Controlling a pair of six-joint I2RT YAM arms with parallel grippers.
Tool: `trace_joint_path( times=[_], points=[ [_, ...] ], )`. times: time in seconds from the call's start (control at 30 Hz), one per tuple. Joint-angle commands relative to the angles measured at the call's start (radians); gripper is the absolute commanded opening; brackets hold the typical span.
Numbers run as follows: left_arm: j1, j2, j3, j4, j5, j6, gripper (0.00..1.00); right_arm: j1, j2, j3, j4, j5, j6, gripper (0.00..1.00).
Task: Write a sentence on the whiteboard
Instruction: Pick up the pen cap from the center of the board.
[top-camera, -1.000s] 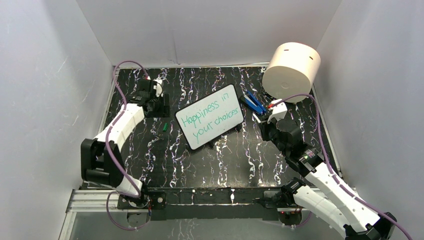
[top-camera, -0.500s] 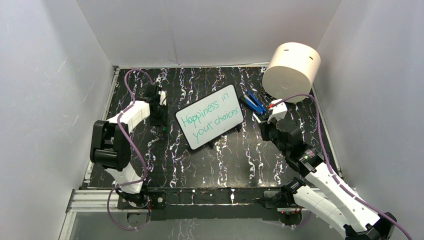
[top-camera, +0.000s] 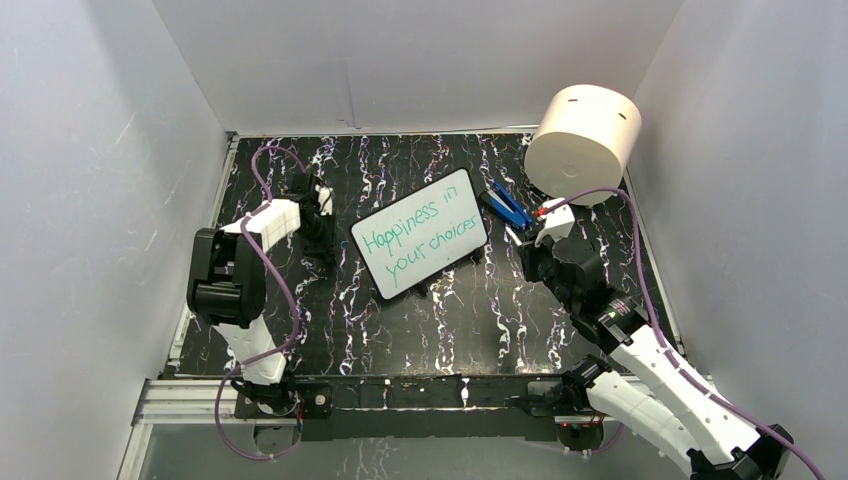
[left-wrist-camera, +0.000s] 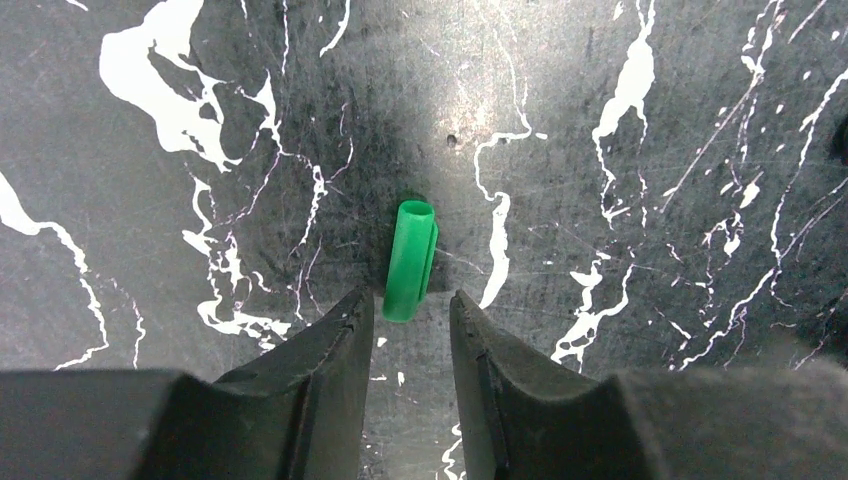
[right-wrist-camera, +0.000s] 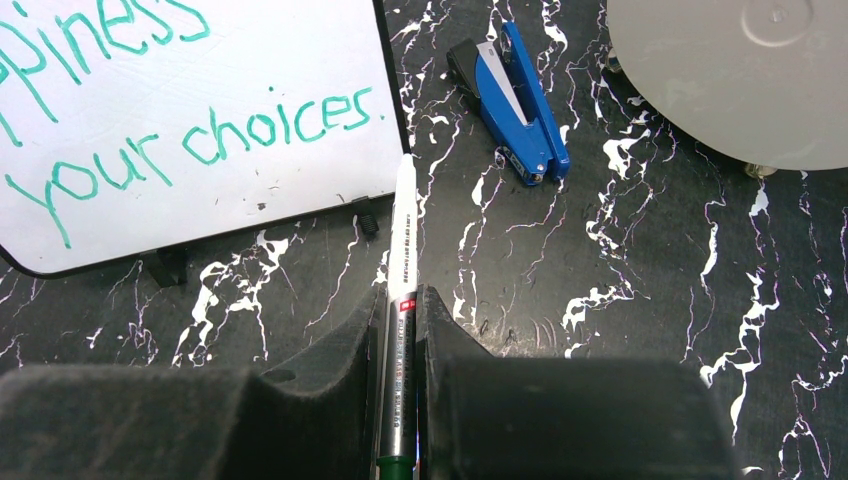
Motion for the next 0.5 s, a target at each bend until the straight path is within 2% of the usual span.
trace_joint_path(
  times=[0.0, 0.47],
  points=[
    [0.011, 0.019, 0.039, -0.013, 0.037, 0.015, 0.31, -0.003, -0.018, 0.012, 0.041, 0.015, 0.002, 0.00],
    [0.013, 0.061, 0.052, -0.035, 0.024, 0.020, 0.25, -0.003, -0.013, 0.006, 0.044, 0.013, 0.002, 0.00]
  ],
)
